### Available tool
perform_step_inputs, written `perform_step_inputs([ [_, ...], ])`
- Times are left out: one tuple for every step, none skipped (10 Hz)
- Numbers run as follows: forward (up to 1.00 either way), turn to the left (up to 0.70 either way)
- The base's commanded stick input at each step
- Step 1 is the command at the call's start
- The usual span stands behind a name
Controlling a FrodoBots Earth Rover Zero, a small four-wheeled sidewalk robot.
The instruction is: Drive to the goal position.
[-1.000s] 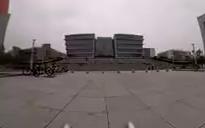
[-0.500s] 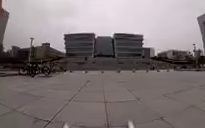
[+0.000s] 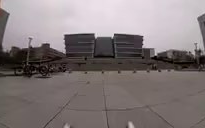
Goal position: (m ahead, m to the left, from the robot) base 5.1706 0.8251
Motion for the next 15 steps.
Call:
perform_step_inputs([
  [0.7,0.0],
  [0.7,0.0],
  [0.7,0.0],
  [0.7,0.0],
  [0.7,0.0],
  [0.7,0.0],
  [0.7,0.0],
  [0.7,0.0],
  [0.7,0.0],
  [0.7,0.0],
  [0.7,0.0],
  [0.7,0.0],
  [0.7,0.0],
  [0.7,0.0],
  [0.7,0.0],
])
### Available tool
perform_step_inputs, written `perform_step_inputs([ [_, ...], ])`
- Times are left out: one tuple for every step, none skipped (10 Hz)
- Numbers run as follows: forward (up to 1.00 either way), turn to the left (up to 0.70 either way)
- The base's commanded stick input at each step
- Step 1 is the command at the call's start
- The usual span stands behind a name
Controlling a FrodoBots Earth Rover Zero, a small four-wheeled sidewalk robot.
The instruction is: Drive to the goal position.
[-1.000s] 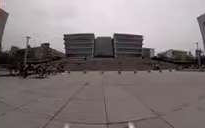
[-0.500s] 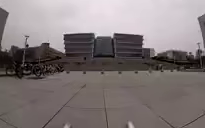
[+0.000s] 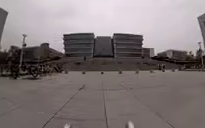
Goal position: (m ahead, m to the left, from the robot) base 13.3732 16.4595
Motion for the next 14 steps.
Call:
perform_step_inputs([
  [0.7,0.0],
  [0.7,0.0],
  [0.7,0.0],
  [0.7,0.0],
  [0.7,0.0],
  [0.7,0.0],
  [0.7,0.0],
  [0.7,0.0],
  [0.7,0.0],
  [0.7,0.0],
  [0.7,0.0],
  [0.7,0.0],
  [0.7,0.0],
  [0.7,0.0],
])
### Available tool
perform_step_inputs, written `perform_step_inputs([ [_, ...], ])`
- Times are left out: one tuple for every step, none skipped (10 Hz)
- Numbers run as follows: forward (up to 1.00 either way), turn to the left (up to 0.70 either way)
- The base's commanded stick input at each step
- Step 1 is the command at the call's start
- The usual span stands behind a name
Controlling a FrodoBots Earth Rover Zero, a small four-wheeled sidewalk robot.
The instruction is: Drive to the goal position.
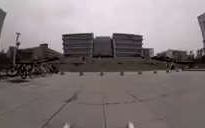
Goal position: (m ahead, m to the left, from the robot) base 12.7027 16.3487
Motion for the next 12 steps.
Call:
perform_step_inputs([
  [0.7,0.0],
  [0.7,0.0],
  [0.7,0.0],
  [0.7,0.0],
  [0.7,0.0],
  [0.7,0.0],
  [0.7,0.0],
  [0.7,0.0],
  [0.7,0.0],
  [0.7,0.0],
  [0.7,0.0],
  [0.7,0.0],
])
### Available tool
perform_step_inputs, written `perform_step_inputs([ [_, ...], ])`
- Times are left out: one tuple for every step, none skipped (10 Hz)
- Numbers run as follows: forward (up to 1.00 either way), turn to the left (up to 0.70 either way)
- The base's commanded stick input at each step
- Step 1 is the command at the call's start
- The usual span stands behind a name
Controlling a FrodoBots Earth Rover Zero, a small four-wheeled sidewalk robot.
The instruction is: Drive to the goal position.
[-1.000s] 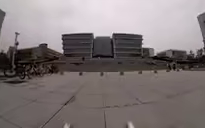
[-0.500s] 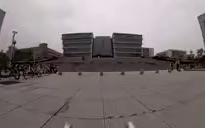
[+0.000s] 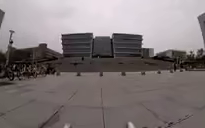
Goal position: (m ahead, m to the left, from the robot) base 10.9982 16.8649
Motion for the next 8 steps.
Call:
perform_step_inputs([
  [0.7,0.0],
  [0.7,0.0],
  [0.7,0.0],
  [0.7,0.0],
  [0.7,0.0],
  [0.7,0.0],
  [0.7,0.0],
  [0.7,0.0],
])
